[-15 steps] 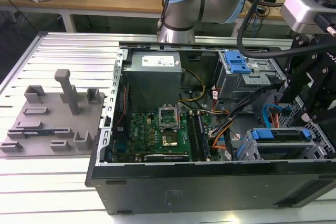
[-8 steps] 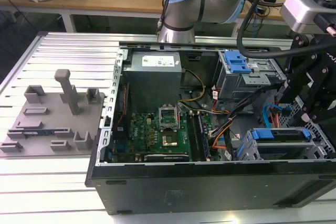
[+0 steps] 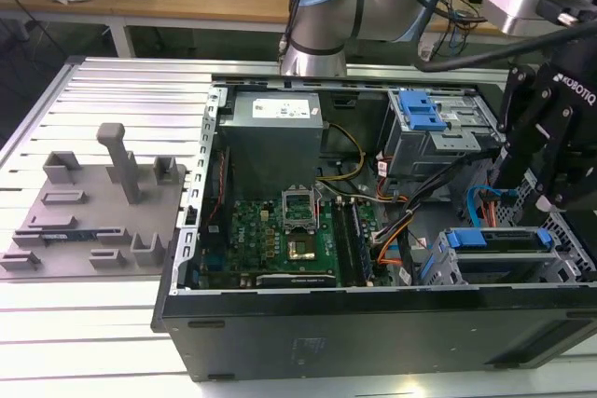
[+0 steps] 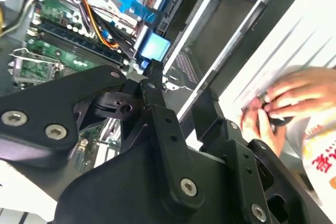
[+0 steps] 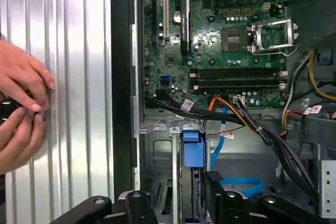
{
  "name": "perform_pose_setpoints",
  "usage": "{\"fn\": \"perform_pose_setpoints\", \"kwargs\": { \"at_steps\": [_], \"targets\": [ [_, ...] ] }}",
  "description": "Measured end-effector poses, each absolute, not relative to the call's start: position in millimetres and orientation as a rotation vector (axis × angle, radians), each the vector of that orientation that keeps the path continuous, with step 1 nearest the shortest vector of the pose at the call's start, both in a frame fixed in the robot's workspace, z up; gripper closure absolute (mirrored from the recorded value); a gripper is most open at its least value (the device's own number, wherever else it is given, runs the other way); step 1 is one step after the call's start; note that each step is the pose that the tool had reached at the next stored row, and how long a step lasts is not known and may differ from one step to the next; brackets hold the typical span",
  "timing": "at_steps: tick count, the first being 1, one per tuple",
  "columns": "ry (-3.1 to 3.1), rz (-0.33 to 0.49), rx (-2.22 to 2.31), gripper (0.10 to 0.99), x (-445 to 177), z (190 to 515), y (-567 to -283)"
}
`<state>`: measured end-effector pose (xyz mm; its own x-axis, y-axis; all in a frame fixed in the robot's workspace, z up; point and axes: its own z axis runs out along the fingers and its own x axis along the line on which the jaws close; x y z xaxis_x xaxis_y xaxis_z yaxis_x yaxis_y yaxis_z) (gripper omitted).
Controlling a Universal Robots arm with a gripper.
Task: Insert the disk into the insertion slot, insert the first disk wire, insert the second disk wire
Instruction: 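Insert the first disk wire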
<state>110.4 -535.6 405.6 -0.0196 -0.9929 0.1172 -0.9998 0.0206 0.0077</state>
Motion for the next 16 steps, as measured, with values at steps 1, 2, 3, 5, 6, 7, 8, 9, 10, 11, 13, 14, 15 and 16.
{"fn": "perform_pose_setpoints", "kwargs": {
  "at_steps": [1, 2, 3, 5, 6, 7, 8, 9, 10, 11, 13, 14, 15, 16],
  "targets": [
    [-2.176, 0.123, 2.133, 0.584, 108.8, 405.2, -535.1],
    [-2.177, 0.132, 2.129, 0.584, 106.6, 404.5, -534.8],
    [-2.177, 0.137, 2.127, 0.584, 105.3, 404.0, -534.5],
    [-2.172, 0.155, 2.120, 0.584, 104.2, 402.9, -531.8],
    [-2.168, 0.163, 2.116, 0.584, 104.1, 402.7, -529.1],
    [-2.161, 0.176, 2.109, 0.584, 104.1, 402.6, -522.6],
    [-2.160, 0.178, 2.109, 0.584, 104.1, 402.5, -518.9],
    [-2.159, 0.181, 2.107, 0.584, 104.0, 402.7, -515.1],
    [-2.157, 0.185, 2.105, 0.584, 104.1, 402.6, -507.6],
    [-2.156, 0.187, 2.104, 0.584, 104.0, 402.6, -502.3],
    [-2.149, 0.199, 2.098, 0.584, 104.0, 402.5, -483.5],
    [-2.141, 0.214, 2.090, 0.584, 104.1, 402.2, -477.0],
    [-2.130, 0.236, 2.078, 0.584, 104.0, 401.7, -471.6],
    [-2.121, 0.252, 2.070, 0.584, 104.0, 401.4, -468.3]
  ]
}}
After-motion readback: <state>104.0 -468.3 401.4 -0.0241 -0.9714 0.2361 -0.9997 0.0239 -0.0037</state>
